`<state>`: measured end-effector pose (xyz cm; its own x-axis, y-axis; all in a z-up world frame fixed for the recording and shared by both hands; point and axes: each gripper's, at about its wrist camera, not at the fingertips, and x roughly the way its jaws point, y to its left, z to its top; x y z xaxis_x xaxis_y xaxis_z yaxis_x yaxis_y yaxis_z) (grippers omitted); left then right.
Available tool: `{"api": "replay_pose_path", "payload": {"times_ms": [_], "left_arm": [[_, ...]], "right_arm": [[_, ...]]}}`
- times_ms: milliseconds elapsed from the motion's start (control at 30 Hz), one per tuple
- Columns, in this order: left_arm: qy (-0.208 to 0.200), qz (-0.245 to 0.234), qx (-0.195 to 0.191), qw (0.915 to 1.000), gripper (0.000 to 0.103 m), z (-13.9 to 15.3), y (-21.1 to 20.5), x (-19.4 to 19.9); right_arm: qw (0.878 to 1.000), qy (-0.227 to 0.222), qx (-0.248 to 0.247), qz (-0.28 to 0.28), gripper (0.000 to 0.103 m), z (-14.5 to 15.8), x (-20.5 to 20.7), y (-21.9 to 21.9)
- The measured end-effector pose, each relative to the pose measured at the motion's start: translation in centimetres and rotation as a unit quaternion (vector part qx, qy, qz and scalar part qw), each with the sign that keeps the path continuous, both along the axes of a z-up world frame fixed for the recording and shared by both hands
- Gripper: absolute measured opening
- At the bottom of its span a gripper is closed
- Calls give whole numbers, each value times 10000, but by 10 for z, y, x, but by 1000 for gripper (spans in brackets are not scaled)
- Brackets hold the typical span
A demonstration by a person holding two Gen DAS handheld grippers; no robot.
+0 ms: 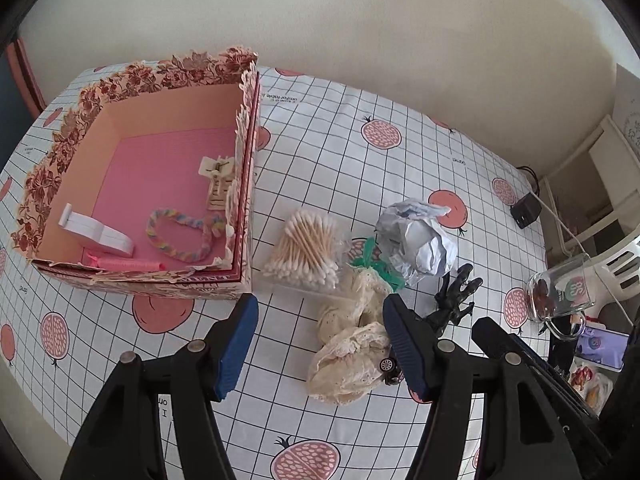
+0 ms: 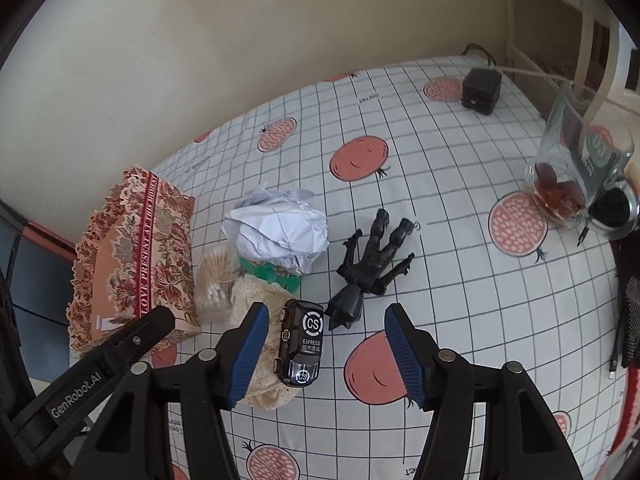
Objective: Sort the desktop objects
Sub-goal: 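Grasp the black CS EXPRESS toy car with the right tool while the left tool grasps the lace scrunchie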
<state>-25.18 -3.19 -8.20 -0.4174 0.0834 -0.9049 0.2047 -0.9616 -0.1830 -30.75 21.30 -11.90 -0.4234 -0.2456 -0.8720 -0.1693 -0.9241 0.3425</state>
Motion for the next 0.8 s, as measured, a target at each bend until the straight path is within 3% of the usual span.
{"api": "replay_pose_path", "payload": {"times_ms": [167,367,633,800], "left_arm": [[-287,-59,170,9994,66,-22,3,-6],[-558,-65,202,9982,66,-42,5,-10],[-899,182,542,9943,66,-63,-7,-10],[-1029,249,712,9918,66,-70,-10,-10]], "right_arm": [[9978,-287,-563,-176,64,-19,-3,7],[9963,-579,-610,-189,64,-37,-8,-2],[9908,-867,-988,-331,64,-58,-13,-9],[9901,-945,-951,-419,64,-61,-14,-10]]}}
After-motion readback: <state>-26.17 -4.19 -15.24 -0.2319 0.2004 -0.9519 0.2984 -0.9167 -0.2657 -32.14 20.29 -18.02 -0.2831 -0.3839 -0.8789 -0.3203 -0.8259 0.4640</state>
